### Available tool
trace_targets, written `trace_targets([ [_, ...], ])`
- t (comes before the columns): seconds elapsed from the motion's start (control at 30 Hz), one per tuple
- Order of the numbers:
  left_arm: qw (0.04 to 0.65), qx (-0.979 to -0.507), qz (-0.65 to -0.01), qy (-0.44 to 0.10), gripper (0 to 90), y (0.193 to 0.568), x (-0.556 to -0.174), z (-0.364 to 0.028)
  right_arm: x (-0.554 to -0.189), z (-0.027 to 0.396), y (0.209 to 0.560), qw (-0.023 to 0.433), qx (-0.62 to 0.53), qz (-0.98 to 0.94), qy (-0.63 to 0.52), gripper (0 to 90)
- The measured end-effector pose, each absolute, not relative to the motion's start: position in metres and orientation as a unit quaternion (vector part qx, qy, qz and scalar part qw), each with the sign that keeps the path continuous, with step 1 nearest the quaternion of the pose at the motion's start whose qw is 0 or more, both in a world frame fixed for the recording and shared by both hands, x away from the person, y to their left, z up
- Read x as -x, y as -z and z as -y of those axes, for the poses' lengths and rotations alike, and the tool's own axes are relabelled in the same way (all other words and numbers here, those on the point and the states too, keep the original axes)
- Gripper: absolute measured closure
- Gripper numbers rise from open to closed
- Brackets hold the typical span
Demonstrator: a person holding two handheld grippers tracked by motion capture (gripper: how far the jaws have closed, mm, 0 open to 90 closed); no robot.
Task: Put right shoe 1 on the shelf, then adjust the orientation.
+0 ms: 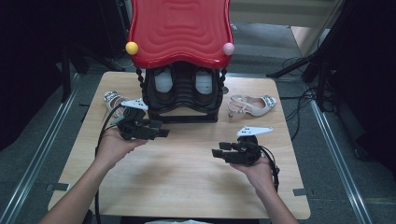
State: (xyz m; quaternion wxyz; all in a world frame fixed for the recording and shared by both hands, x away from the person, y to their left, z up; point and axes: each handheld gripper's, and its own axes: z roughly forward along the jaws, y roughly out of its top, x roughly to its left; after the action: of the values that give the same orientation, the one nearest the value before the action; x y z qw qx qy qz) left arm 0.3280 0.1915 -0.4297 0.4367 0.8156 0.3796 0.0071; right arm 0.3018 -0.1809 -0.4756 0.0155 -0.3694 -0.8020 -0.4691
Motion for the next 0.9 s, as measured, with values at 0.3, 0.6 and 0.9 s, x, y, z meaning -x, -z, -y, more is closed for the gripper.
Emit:
trace_targets([
  [0.3, 0.444, -0.797, -0.409, -0.005, 55.3, 0.452, -0.323, -0.215, -0.3, 0.201, 0.476, -0.018, 0.395, 0.781, 0.484, 51.3],
  [0.6, 0.437, -0.797, -0.417, -0.008, 80.3, 0.457, -0.32, -0.232, -0.307, 0.205, 0.476, -0.014, 0.413, 0.781, 0.469, 60.7],
  [0.9, 0.443, -0.776, -0.449, -0.017, 89.9, 0.46, -0.327, -0.258, -0.308, 0.206, 0.479, -0.025, 0.417, 0.787, 0.454, 56.7],
])
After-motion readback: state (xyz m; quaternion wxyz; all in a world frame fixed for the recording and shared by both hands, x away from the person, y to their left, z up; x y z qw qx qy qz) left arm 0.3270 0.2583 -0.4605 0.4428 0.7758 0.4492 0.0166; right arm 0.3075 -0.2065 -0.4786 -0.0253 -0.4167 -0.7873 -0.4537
